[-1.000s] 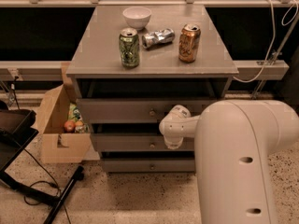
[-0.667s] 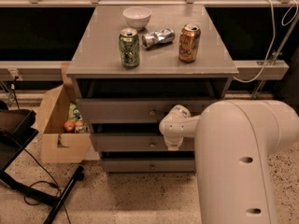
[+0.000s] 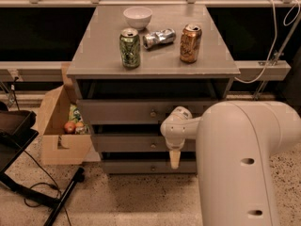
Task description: Open middle drawer
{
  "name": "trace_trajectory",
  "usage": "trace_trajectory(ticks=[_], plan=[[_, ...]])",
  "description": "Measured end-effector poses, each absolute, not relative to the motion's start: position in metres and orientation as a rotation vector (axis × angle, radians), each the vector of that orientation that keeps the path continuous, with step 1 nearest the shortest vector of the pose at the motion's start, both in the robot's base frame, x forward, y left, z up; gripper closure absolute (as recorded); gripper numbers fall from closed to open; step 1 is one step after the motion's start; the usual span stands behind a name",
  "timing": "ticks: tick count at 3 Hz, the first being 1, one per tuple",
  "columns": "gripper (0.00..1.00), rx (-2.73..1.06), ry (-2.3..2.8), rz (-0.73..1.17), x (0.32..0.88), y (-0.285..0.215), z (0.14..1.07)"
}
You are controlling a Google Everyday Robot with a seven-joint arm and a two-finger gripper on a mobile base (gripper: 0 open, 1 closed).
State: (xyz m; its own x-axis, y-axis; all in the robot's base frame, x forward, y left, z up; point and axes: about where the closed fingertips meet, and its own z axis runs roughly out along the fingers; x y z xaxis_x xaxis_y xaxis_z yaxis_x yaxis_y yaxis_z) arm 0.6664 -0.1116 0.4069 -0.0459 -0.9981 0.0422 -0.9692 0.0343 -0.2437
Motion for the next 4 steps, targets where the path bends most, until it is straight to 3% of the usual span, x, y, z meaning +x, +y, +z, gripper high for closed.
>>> trace_trajectory(ticks=[3, 4], plan=[[0.0, -2.106, 2.205, -0.322, 0.676, -0.113, 0.395], [0.18, -2.077, 2.346, -0.286, 0.655, -0.122, 0.399]])
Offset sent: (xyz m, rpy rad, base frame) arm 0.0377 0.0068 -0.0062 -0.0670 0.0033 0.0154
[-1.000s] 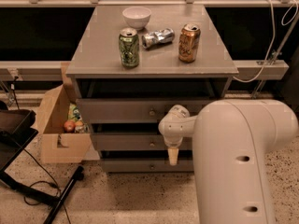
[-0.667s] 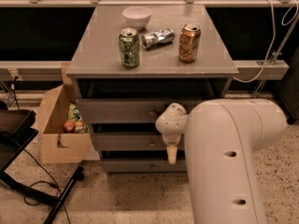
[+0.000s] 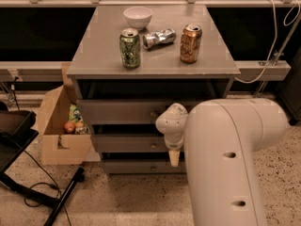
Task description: Open middle drawer
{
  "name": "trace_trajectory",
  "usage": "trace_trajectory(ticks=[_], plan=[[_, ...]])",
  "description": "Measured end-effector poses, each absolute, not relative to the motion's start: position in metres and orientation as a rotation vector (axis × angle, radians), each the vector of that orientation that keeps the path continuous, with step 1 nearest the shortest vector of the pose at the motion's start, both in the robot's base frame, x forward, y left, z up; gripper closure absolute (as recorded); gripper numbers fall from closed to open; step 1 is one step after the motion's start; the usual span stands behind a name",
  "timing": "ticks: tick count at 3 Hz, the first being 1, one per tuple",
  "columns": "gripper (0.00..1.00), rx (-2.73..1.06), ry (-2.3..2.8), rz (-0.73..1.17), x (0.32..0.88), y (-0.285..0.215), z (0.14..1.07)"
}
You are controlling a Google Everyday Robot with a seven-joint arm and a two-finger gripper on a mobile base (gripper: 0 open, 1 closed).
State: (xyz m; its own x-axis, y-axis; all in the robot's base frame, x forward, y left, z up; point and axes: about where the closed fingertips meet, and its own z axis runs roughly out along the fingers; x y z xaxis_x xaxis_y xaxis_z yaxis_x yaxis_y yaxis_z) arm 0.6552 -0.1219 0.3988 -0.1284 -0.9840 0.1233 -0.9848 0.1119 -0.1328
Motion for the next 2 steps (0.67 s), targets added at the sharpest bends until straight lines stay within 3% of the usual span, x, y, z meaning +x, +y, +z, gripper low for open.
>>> trace_trajectory(ticks=[1, 2], plan=[[0.49, 1.873, -2.373, 0.237, 0.613, -0.14, 0.423], [0.72, 1.8, -2.38, 0.24, 0.593, -0.147, 0.446]])
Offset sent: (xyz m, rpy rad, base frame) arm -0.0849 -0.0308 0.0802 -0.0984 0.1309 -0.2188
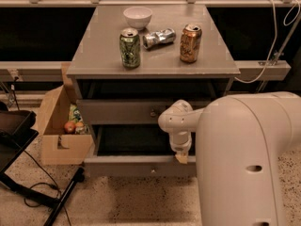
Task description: Open middle drawer
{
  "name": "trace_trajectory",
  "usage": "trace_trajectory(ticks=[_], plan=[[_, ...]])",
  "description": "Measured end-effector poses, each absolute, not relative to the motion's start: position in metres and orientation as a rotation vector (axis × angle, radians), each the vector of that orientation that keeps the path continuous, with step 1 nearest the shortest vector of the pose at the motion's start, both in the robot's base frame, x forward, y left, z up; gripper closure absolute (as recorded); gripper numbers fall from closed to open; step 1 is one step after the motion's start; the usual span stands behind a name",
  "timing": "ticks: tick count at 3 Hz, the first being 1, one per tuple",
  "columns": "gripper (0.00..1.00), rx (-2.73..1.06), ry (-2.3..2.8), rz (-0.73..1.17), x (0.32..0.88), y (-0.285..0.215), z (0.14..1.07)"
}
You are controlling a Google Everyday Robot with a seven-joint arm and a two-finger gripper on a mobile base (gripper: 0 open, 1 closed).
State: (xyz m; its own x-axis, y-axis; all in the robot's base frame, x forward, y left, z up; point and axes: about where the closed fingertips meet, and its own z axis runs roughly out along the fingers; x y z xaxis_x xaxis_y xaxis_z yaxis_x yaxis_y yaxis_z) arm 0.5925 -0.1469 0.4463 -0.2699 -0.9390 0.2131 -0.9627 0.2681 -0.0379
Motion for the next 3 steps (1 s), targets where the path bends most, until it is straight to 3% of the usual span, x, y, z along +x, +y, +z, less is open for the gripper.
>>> trace_trajectory(ticks=[1, 3], plan=[[0.7, 1.798, -2.378, 0.24, 0.5916, -0.148, 0.4459], [0.14, 1.795, -2.374, 0.237, 0.5899, -0.1492, 0.4456]])
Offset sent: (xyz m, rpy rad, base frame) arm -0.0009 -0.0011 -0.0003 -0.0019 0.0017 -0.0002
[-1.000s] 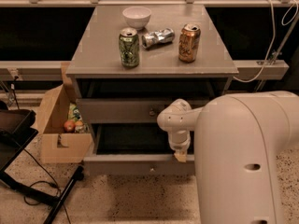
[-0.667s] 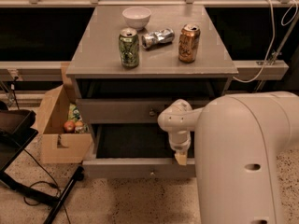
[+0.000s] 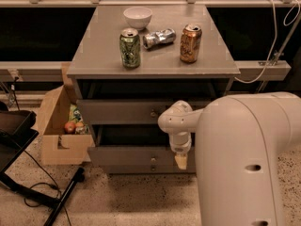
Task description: Open middle drawer
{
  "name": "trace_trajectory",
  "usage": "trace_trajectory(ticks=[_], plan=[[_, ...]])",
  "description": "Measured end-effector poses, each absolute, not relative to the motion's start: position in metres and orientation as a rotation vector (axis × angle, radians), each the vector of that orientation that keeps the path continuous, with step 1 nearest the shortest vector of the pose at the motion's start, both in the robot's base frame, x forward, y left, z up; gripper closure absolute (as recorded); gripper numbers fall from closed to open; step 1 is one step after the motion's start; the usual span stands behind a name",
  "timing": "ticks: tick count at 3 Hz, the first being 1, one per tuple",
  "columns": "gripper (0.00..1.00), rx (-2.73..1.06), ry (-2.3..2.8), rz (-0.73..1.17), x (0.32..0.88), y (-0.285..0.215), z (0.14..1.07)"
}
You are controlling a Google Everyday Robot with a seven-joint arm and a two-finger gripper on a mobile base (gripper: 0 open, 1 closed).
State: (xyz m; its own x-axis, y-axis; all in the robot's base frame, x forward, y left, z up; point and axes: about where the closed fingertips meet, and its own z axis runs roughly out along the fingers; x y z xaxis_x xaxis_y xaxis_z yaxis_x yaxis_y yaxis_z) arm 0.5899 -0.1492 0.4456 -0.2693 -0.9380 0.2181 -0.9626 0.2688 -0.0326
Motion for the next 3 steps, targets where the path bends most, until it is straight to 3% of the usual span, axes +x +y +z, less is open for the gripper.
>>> trace_trajectory(ticks=[1, 3], plan=[[0.0, 1.798, -2.372, 0.233, 0.589, -0.151, 0.443], [0.0, 1.909, -2.38, 0.246, 0.599, -0.146, 0.441]])
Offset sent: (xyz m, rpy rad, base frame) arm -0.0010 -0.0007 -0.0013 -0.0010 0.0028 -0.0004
